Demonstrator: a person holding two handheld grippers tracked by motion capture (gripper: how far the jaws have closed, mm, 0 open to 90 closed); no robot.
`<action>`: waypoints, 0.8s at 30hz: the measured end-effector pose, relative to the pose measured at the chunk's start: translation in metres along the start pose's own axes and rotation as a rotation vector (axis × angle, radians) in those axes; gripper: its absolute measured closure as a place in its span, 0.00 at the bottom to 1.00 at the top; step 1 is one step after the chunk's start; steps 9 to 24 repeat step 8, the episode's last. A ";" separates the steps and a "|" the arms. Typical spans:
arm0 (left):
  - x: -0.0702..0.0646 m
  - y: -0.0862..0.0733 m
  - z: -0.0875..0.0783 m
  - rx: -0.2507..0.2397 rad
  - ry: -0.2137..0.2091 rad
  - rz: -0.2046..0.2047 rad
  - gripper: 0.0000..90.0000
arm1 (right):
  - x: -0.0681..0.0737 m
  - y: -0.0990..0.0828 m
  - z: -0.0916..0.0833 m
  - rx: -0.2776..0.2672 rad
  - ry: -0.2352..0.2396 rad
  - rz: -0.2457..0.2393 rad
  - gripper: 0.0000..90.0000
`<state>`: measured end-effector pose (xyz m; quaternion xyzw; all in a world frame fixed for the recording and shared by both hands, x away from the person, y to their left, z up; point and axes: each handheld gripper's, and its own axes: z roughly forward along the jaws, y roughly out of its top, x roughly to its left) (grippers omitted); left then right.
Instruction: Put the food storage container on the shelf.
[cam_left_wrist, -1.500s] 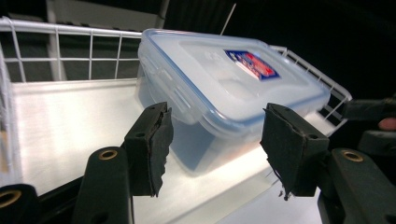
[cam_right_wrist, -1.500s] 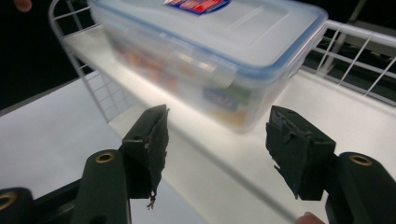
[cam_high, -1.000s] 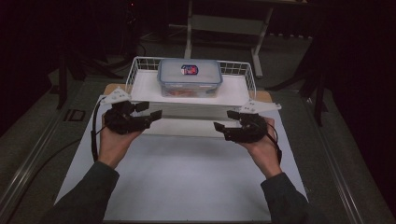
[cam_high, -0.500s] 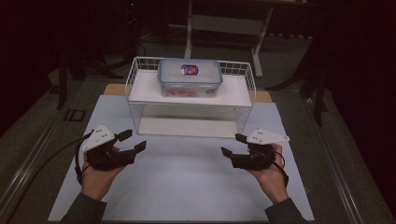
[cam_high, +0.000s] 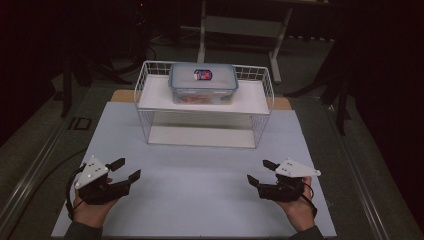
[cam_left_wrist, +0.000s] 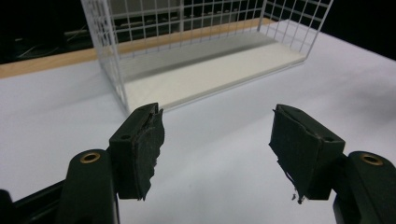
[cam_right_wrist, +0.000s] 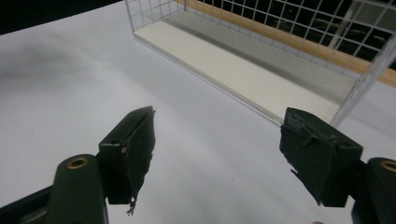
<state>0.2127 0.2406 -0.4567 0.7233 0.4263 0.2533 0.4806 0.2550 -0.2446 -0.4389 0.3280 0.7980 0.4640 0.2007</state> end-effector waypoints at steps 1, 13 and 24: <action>0.000 -0.001 -0.001 -0.003 0.006 0.006 0.37 | -0.001 -0.002 -0.002 -0.004 -0.002 0.007 0.27; 0.002 -0.008 0.000 -0.014 0.033 0.015 0.37 | -0.006 -0.010 -0.011 -0.061 -0.014 0.037 0.25; 0.002 -0.008 0.000 -0.014 0.033 0.015 0.37 | -0.006 -0.010 -0.011 -0.061 -0.014 0.037 0.25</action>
